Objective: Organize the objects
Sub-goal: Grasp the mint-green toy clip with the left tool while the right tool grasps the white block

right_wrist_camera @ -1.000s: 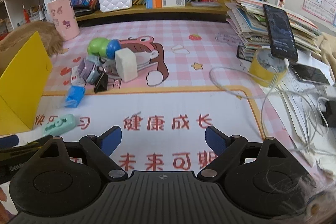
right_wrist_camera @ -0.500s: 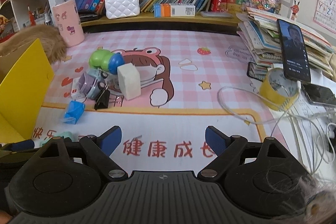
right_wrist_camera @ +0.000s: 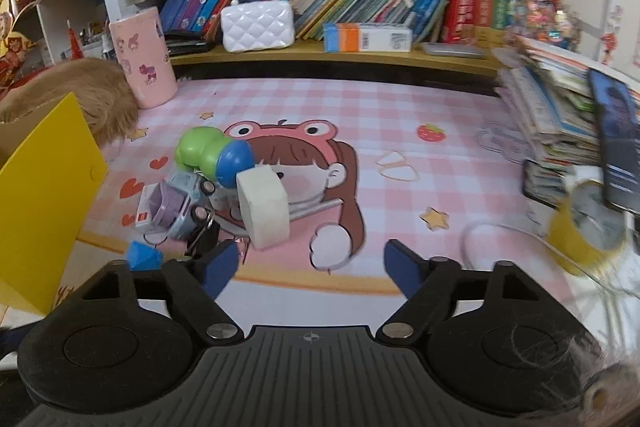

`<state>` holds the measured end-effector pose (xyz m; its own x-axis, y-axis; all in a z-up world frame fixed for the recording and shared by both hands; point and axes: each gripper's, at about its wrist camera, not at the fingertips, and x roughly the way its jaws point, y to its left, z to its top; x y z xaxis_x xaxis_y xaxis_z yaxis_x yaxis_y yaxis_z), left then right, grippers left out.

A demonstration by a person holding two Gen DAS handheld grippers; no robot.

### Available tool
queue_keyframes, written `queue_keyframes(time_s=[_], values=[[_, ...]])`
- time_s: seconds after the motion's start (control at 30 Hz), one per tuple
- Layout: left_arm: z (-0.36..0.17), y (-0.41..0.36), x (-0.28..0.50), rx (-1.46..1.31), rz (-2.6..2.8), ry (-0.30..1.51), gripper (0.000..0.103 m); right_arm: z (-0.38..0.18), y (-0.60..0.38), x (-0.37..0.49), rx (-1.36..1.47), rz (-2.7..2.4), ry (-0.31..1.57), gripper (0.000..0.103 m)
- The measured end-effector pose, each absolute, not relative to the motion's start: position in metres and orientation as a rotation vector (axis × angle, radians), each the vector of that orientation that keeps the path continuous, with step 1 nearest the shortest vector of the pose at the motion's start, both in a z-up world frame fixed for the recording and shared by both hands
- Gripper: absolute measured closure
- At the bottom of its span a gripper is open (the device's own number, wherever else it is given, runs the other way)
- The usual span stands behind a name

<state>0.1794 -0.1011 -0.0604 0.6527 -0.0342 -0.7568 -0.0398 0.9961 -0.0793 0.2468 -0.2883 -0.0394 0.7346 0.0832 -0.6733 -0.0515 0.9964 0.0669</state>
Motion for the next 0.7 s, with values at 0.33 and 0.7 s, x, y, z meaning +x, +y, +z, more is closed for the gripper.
queue_keyframes(time_s=[0.33, 0.7], values=[[-0.043, -0.092, 0.166, -0.107, -0.034, 0.857, 0.035, -0.067, -0.281, 0.301, 0.060, 0.201, 0.785, 0.070], [-0.034, -0.088, 0.154, -0.118, -0.075, 0.828, 0.035, -0.045, -0.294, 0.251, 0.105, 0.116, 0.782, 0.083]])
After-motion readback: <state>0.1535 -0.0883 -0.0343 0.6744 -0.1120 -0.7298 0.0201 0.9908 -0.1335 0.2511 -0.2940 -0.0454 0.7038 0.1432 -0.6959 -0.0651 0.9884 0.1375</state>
